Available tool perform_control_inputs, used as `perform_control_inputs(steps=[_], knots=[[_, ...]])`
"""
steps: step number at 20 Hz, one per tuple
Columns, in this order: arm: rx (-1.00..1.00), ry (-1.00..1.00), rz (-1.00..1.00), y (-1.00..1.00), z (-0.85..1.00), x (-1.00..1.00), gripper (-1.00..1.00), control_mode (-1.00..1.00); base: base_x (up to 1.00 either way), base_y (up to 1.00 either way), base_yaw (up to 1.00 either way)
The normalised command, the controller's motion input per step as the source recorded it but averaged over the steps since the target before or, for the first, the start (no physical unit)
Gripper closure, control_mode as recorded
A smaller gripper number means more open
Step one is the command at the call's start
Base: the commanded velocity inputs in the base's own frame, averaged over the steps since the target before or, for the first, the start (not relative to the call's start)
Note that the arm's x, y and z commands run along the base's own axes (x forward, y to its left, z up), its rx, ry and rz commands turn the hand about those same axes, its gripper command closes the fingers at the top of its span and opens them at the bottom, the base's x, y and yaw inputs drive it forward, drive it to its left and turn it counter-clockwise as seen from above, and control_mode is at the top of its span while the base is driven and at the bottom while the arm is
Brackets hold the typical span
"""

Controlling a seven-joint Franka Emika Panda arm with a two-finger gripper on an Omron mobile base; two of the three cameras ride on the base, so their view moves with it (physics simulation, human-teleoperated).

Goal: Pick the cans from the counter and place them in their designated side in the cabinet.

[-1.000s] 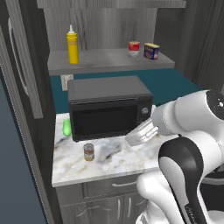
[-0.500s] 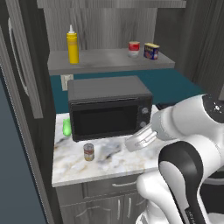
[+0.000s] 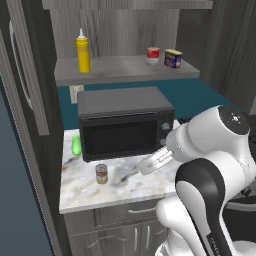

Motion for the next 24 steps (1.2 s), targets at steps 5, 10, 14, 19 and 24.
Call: perform_control_inputs(steps=[5,10,14,19,24], knots=[[0.0,0.02,-0.01,0.06,-0.08,0.0,-1.0,-1.0,0.0,0.0,0.0],[0.0,-0.04,-0.01,0.11,-0.06,0.04,-1.0,-1.0,0.0,0.0,0.0],[0.0,-0.05,-0.01,0.01,-0.01,0.11,-1.0,-1.0,0.0,0.0,0.0],[0.01,-0.02,0.0,0.0,0.0,0.2,-1.0,-1.0,0.0,0.0,0.0],[0.02,0.0,0.0,0.0,-0.01,0.18,-1.0,-1.0,0.0,0.0,0.0]])
